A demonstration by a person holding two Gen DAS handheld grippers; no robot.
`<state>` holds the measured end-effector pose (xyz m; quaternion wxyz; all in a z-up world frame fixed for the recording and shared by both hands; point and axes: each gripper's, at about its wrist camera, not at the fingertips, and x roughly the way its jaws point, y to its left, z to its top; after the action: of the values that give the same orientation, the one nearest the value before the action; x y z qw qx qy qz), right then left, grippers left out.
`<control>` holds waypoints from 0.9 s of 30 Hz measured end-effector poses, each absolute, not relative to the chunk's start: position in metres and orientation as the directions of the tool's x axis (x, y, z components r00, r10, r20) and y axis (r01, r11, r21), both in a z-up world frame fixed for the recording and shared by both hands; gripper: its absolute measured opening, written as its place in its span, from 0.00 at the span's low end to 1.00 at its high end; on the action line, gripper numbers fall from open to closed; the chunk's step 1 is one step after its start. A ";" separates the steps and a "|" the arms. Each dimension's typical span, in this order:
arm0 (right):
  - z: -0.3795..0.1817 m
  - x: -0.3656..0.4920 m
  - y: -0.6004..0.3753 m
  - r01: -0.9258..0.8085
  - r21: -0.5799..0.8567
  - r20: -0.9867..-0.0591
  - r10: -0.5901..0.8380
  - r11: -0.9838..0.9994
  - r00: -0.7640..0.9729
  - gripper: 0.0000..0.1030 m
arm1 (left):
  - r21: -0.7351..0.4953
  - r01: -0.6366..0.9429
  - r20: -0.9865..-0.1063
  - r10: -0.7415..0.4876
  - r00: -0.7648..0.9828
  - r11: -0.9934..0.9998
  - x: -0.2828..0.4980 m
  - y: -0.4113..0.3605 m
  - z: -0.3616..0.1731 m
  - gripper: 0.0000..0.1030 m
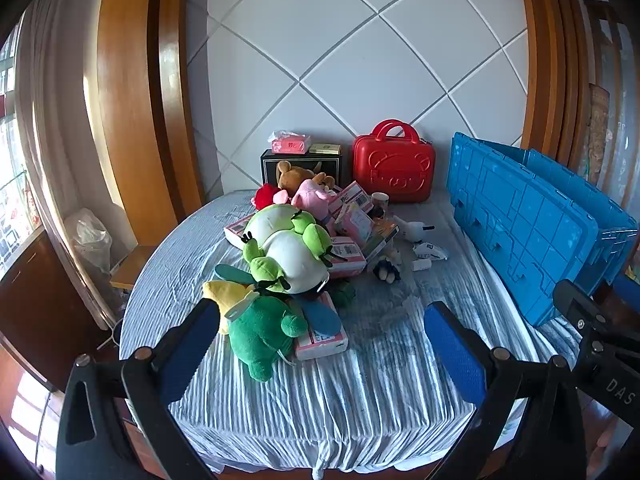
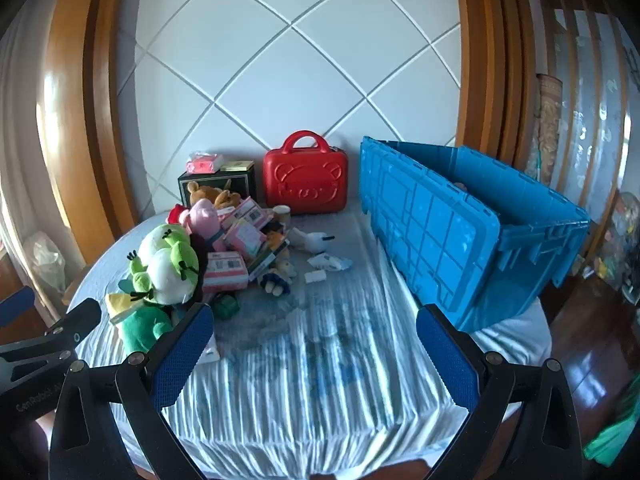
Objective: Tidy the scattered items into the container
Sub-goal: 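Move both tools toward the pile of plush toys on the bed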
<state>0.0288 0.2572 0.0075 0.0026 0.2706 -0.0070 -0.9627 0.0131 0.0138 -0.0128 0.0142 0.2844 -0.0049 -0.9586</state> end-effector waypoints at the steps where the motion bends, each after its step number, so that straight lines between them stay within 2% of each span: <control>1: 0.007 0.029 0.256 0.002 0.013 -0.522 -0.009 -1.000 -0.853 1.00 | 0.016 0.024 -0.546 -0.029 -0.838 -1.000 0.014 0.013 -0.013 1.00; 27: -0.001 0.019 0.252 0.069 0.016 -0.538 -0.067 -0.997 -0.840 1.00 | 0.020 0.076 -0.570 -0.073 -0.818 -0.997 0.017 0.007 -0.019 1.00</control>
<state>0.0190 0.2521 -0.0012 0.0356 0.2806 0.0018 -0.9592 0.0166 0.0074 -0.0186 0.0391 0.2991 0.0020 -0.9534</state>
